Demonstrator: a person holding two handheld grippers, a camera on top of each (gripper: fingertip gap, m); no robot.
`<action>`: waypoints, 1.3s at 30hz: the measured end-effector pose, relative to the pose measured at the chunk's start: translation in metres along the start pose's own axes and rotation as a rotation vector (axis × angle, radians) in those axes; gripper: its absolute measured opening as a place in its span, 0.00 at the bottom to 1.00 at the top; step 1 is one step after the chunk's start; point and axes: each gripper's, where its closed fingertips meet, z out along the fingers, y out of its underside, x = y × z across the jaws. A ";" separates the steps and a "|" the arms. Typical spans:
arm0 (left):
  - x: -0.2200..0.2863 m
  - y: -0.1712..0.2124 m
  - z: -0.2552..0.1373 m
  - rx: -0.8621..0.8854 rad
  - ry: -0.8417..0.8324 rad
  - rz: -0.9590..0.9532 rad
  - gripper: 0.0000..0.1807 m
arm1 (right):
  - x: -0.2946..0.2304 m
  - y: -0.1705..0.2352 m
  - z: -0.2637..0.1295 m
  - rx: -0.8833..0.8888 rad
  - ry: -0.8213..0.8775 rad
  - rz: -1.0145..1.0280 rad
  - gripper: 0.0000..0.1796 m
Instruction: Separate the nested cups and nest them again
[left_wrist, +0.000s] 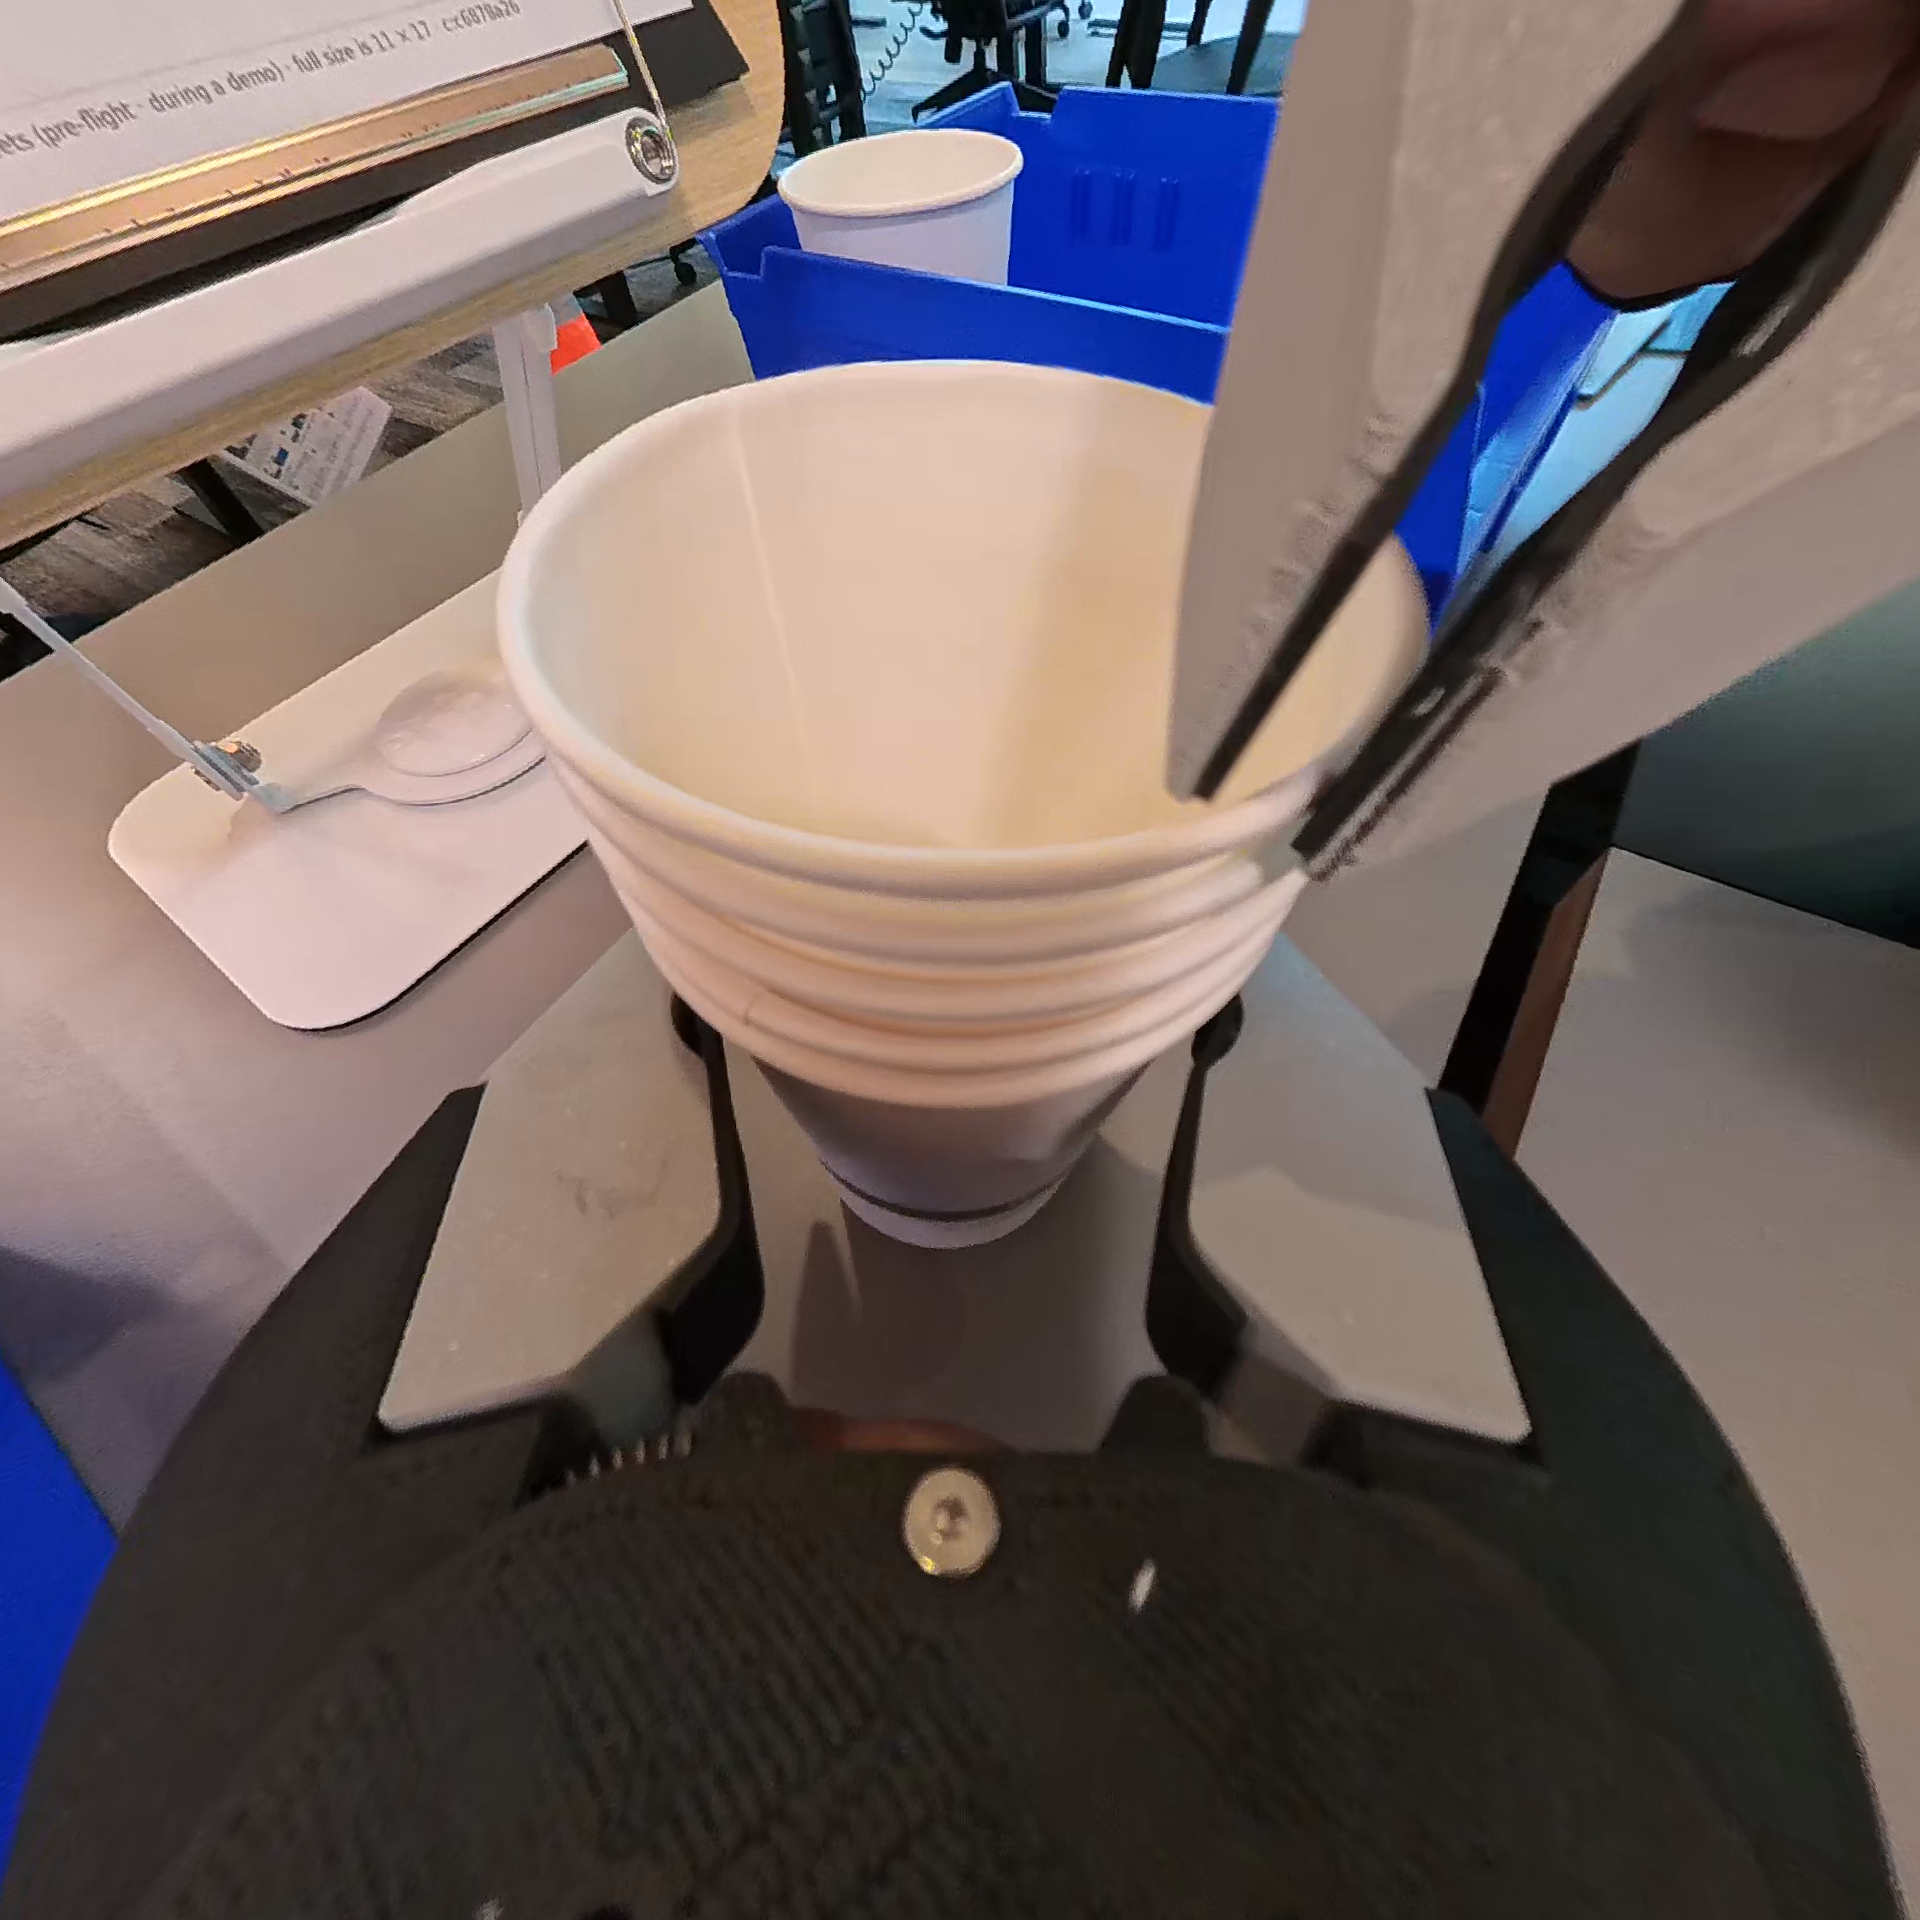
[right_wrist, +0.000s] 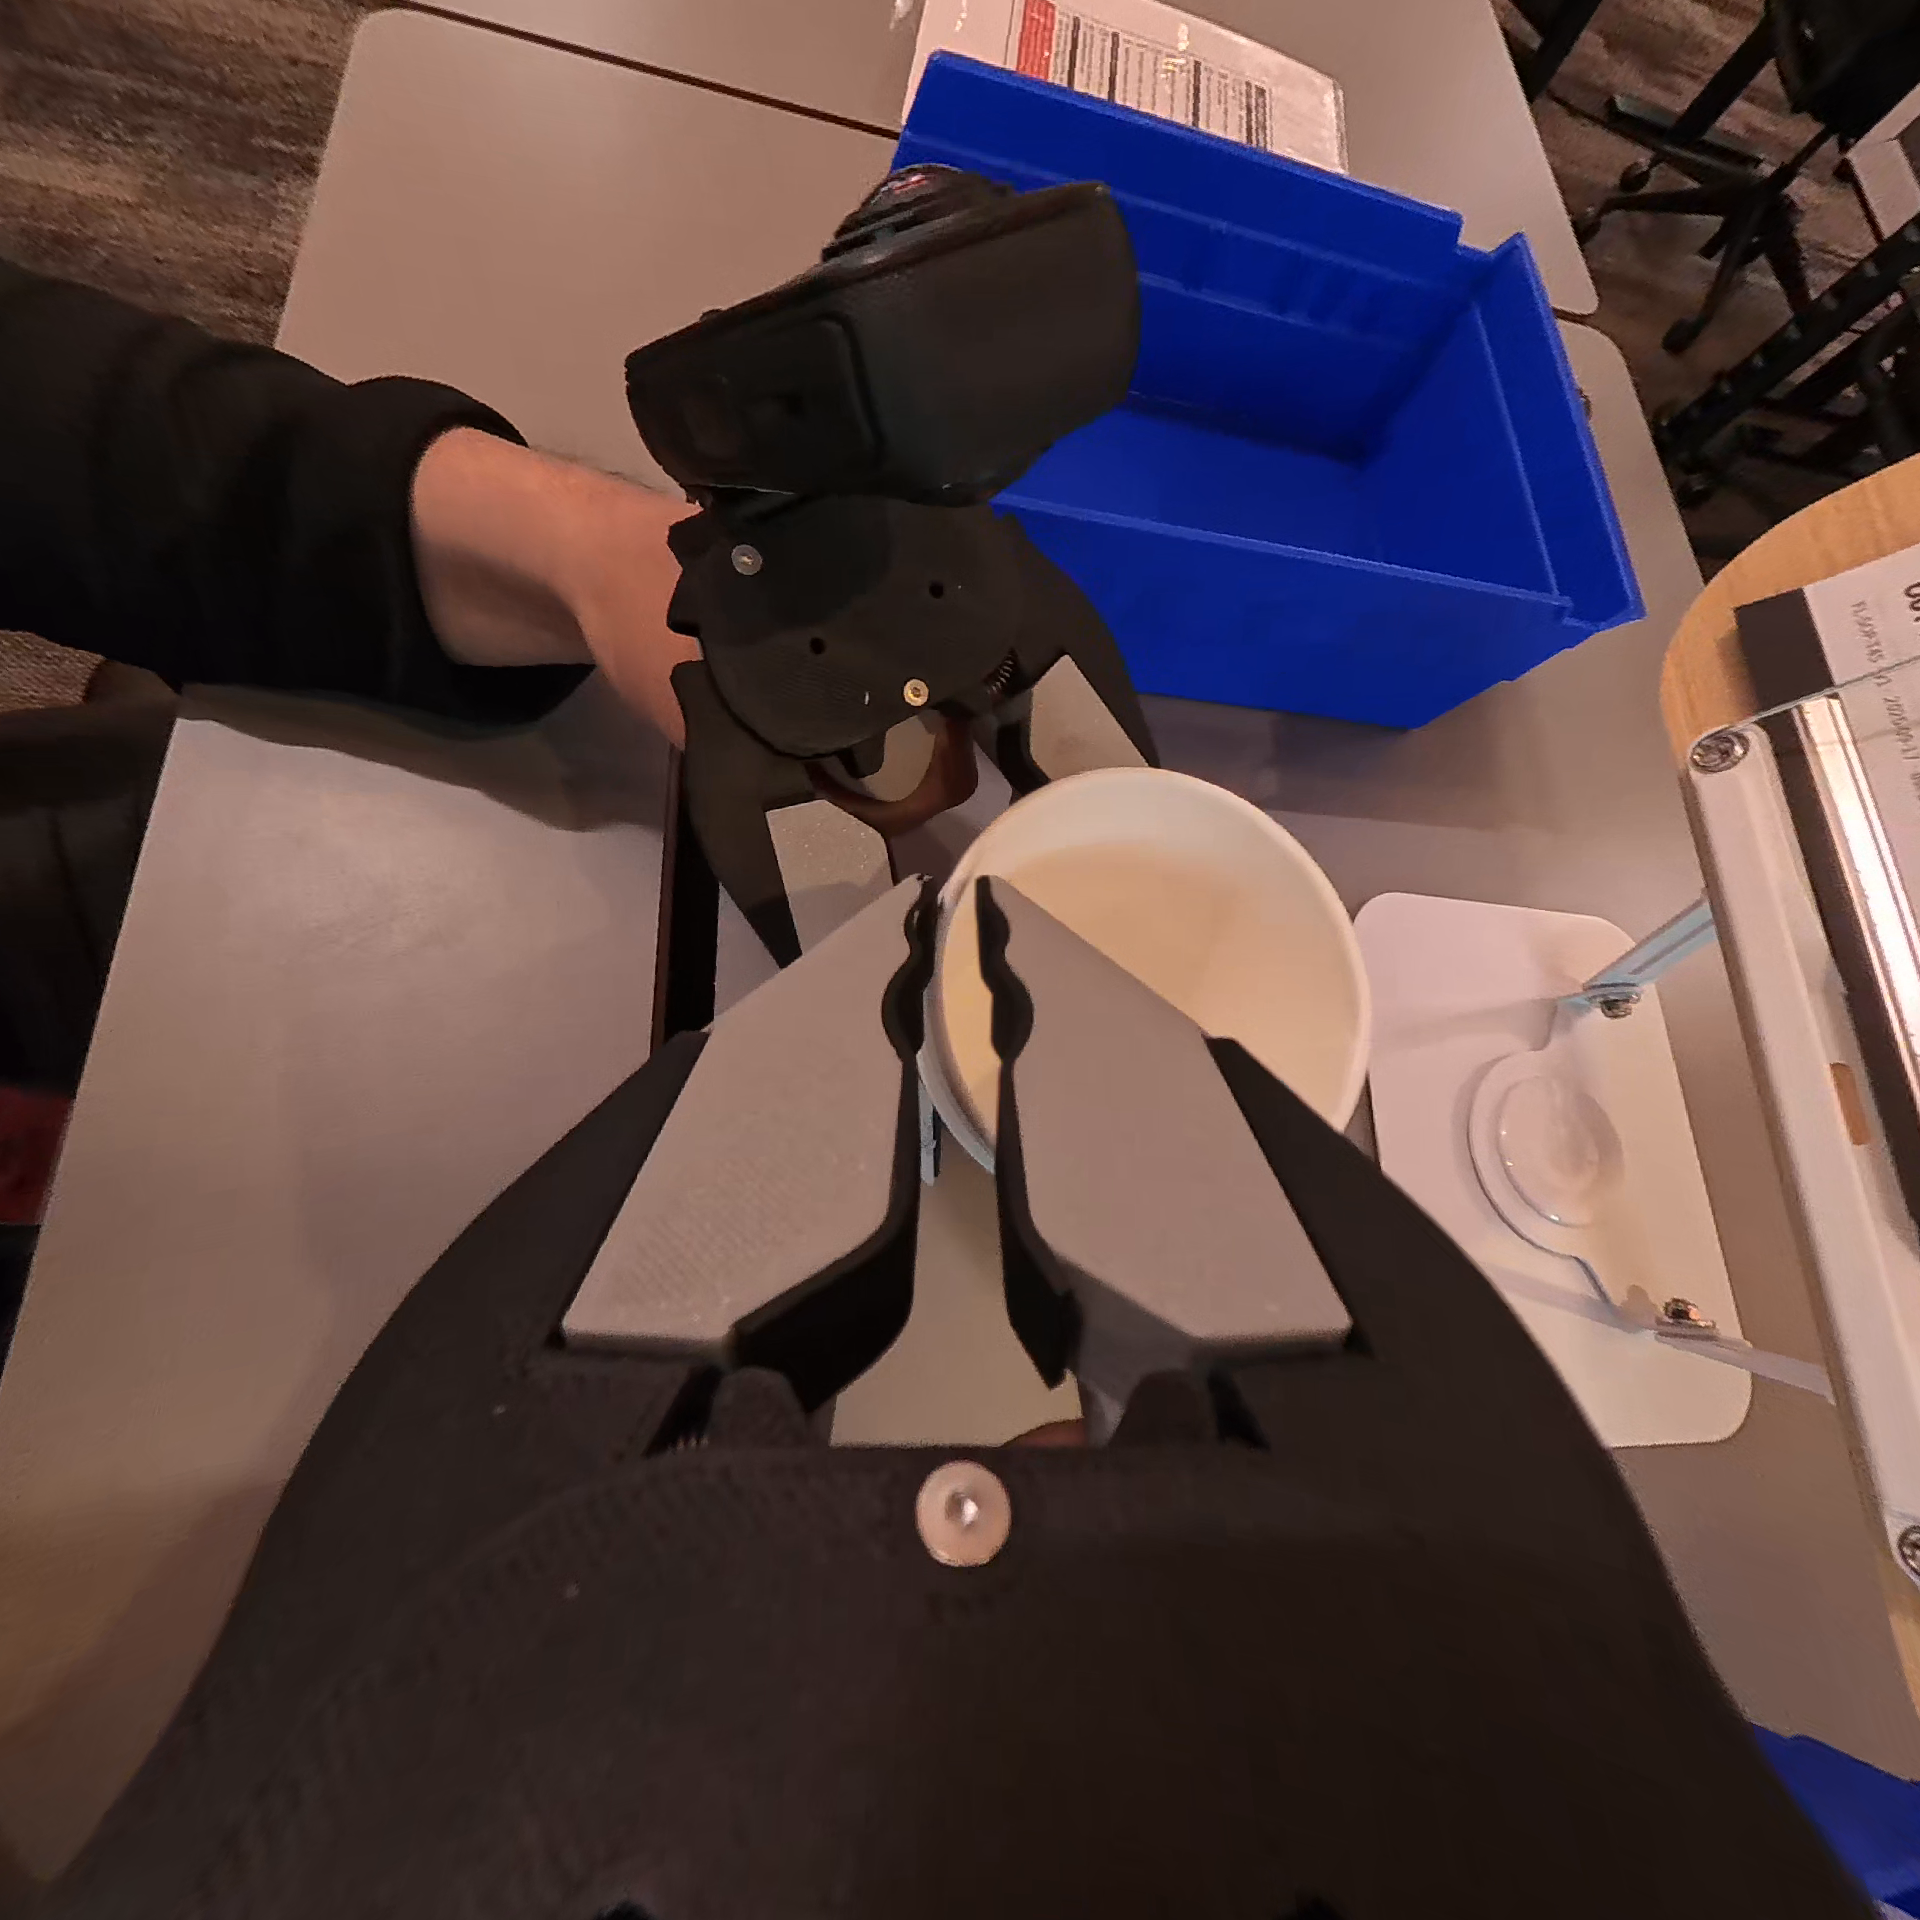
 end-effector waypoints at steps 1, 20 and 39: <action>0.000 0.000 0.000 0.001 -0.003 0.002 0.51 | -0.001 0.000 0.000 -0.003 -0.005 0.001 0.02; -0.012 0.003 -0.002 -0.003 -0.038 -0.038 0.51 | 0.014 -0.013 -0.020 0.044 0.064 0.092 0.00; -0.013 0.007 0.002 -0.017 -0.043 -0.045 0.51 | 0.132 0.043 -0.229 0.268 0.825 0.294 0.00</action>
